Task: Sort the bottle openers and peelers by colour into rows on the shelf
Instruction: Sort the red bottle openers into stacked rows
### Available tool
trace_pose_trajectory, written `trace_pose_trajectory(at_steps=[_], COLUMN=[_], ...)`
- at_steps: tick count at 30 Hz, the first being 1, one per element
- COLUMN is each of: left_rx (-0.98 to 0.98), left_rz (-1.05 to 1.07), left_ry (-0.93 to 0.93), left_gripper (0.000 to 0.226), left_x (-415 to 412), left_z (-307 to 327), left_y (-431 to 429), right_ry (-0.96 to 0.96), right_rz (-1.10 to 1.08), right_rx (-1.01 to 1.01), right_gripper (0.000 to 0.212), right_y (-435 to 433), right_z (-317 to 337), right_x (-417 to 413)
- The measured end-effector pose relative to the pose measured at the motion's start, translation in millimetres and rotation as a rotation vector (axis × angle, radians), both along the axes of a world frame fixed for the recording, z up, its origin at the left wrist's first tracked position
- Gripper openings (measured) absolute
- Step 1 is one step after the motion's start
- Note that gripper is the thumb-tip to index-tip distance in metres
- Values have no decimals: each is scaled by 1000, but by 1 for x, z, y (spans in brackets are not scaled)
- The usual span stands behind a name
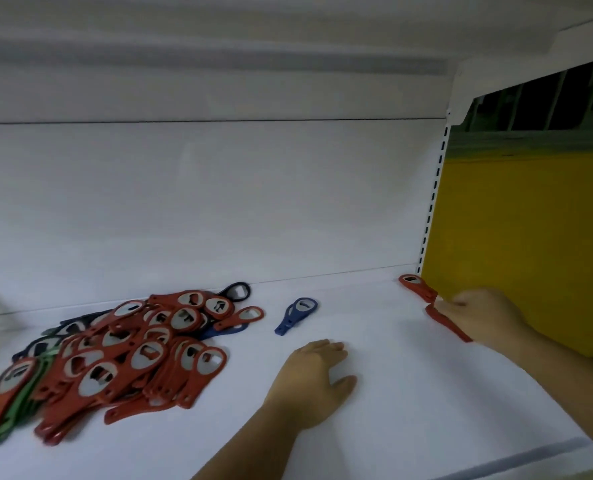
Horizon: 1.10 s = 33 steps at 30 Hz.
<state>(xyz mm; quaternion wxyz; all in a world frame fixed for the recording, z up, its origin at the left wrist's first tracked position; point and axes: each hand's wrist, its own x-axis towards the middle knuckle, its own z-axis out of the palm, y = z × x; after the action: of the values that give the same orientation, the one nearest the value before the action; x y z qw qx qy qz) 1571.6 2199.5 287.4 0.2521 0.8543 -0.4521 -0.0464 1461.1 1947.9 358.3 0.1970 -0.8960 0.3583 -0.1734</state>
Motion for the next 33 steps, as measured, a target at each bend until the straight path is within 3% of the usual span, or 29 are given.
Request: trace_pose_trajectory(at_steps=[4, 7, 11, 15, 18, 21, 24, 26, 29, 33], left_rx=[-18, -90, -142, -294, -450, -736, -954, -1008, -1036, -892], left_rz=[19, 102, 140, 304, 474, 577, 581, 557, 536, 495], left_ry=[58, 208, 265, 393, 509, 656, 825, 900, 947, 858], left_gripper=[46, 34, 30, 25, 25, 26, 21, 18, 18, 17], left_x=[-2, -8, -12, -6, -3, -3, -1, 3, 7, 6], left_z=[6, 19, 32, 35, 34, 32, 35, 34, 32, 27], left_y=[0, 15, 65, 134, 180, 201, 204, 204, 204, 203], right_ry=[115, 73, 50, -24, -68, -6, -5, -76, -360, -516], right_rz=[197, 299, 456, 619, 575, 451, 376, 383, 457, 590], right_rx=[28, -12, -64, -42, 105, -6, -55, 64, 487, 751], right_gripper=[49, 20, 4, 11, 26, 40, 26, 16, 7, 15], right_y=[50, 90, 145, 200, 241, 268, 275, 271, 265, 271], right_z=[-36, -48, -51, -60, -59, -57, -57, -63, -62, -54], right_x=[-17, -14, 12, 57, 99, 131, 141, 140, 130, 118])
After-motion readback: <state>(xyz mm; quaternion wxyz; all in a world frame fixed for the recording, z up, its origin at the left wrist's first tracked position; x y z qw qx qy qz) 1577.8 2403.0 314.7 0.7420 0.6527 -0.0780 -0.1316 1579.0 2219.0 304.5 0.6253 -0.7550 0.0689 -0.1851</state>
